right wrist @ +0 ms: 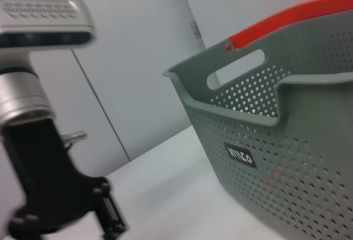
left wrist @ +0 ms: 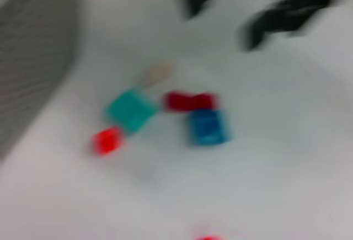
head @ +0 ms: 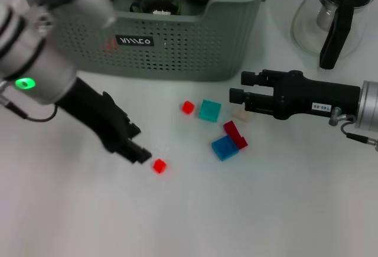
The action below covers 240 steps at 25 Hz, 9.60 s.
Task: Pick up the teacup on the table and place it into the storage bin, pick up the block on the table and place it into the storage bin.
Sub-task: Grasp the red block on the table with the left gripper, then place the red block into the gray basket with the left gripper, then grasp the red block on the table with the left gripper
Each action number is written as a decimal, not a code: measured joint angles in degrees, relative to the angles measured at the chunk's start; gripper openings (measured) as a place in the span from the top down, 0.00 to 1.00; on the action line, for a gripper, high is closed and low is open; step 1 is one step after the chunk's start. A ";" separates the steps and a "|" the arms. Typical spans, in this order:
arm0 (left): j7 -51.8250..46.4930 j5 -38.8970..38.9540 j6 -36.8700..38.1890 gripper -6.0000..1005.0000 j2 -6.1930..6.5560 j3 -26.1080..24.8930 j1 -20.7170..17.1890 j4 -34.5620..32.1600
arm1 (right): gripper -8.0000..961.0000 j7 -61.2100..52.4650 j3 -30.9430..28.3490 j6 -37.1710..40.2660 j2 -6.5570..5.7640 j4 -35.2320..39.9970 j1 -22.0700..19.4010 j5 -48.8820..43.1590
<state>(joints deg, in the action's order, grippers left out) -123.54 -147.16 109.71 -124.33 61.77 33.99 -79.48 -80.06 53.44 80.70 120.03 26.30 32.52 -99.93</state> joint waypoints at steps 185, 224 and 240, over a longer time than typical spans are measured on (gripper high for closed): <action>32.87 57.56 -0.94 0.35 7.76 -21.60 -7.31 33.89 | 0.33 -0.31 -2.29 -0.82 -0.02 -0.96 -0.43 0.09; 23.12 23.94 -16.78 0.35 0.78 -2.41 -1.17 30.25 | 0.33 -2.30 -6.24 -0.99 -0.50 -0.72 -1.05 0.05; -6.68 11.33 -21.86 0.35 0.13 9.45 5.84 21.45 | 0.33 -2.38 -7.47 -1.70 -0.50 -0.75 -1.30 0.10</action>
<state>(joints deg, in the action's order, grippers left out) -130.21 -135.83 87.86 -124.20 71.22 39.84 -58.03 -82.45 45.97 79.00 119.53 25.55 31.22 -99.83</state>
